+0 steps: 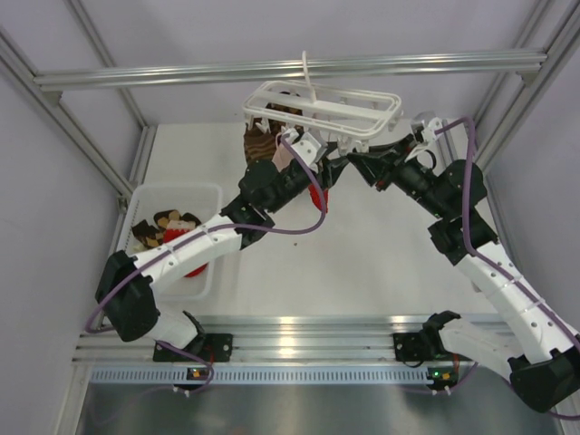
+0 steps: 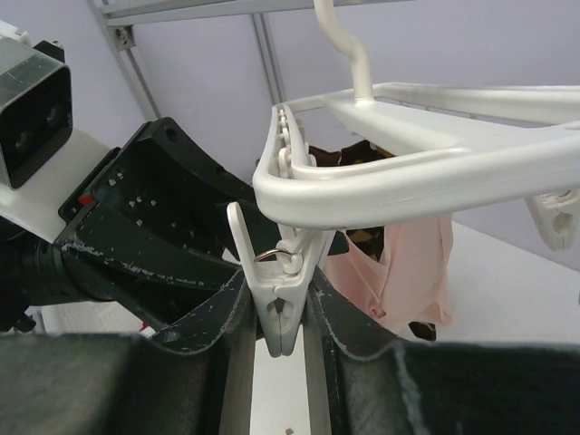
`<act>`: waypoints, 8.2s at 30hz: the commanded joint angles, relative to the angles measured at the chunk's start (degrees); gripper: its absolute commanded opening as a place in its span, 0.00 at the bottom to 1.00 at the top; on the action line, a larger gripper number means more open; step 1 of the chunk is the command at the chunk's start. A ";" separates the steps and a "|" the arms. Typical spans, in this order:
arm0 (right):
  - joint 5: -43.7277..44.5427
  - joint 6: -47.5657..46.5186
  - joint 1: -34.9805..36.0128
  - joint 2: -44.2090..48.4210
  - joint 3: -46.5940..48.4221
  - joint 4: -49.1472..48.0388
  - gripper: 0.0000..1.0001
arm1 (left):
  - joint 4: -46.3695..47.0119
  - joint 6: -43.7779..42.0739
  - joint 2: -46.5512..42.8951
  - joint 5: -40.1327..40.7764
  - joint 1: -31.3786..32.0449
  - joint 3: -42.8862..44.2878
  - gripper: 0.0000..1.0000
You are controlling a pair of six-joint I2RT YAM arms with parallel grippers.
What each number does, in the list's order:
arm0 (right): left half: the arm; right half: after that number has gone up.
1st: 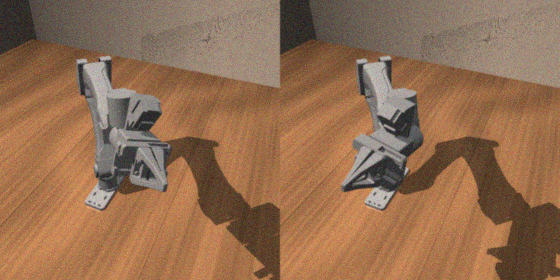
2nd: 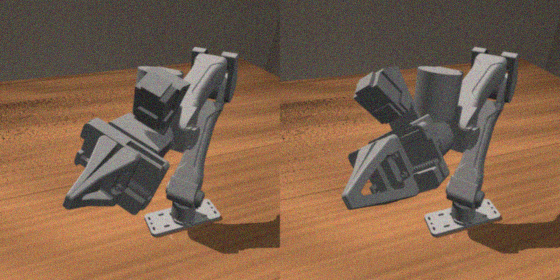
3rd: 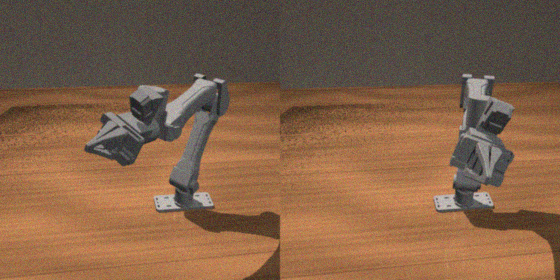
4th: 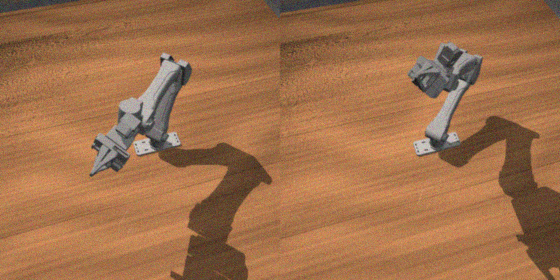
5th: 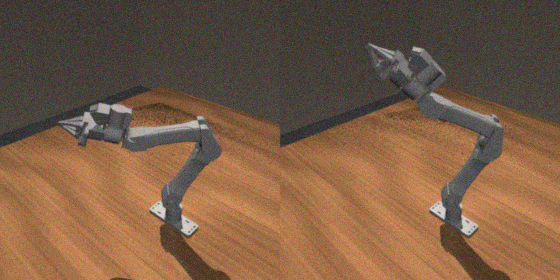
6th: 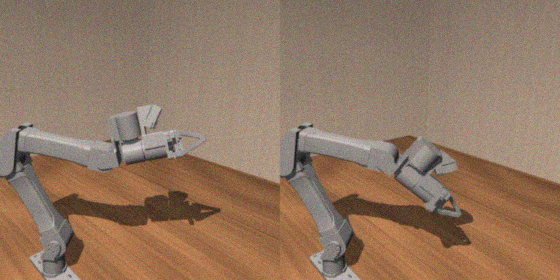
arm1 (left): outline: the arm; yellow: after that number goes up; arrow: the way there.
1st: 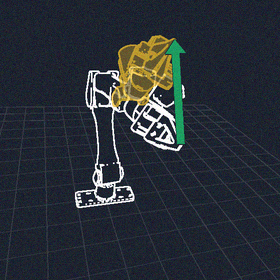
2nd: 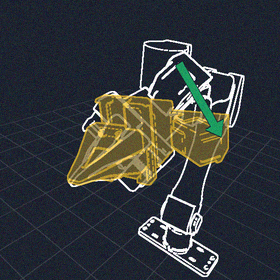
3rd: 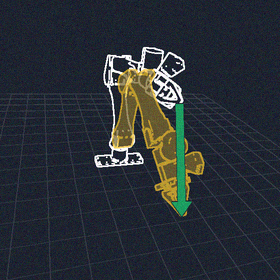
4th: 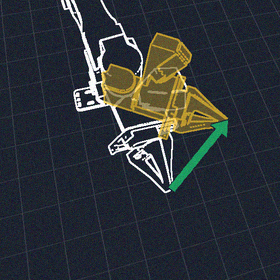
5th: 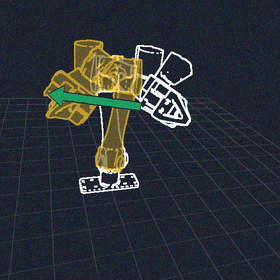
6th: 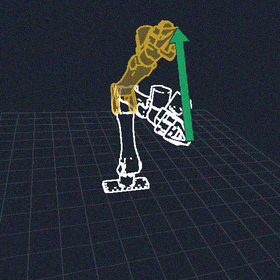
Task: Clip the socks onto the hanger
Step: Open the clamp at the hanger, then pick up the sock from the bin.
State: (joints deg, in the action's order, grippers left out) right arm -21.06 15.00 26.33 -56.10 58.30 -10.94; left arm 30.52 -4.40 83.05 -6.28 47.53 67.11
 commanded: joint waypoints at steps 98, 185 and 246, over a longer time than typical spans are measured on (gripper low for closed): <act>11.04 12.15 4.08 0.11 -0.91 -10.69 0.00 | -20.06 -4.74 -7.89 0.56 7.67 5.40 0.48; 10.42 8.37 1.80 1.60 -0.03 -3.30 0.00 | -80.62 -17.73 -2.71 5.48 -54.56 -8.48 0.00; 10.42 9.87 1.80 -0.77 0.93 -4.35 0.00 | -58.21 -14.21 -26.54 -20.72 -25.33 7.06 0.00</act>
State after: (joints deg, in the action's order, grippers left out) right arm -10.13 24.64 28.67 -56.62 56.75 -14.66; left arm -33.17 -14.09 53.36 -28.47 13.74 71.26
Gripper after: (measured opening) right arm 0.049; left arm 0.025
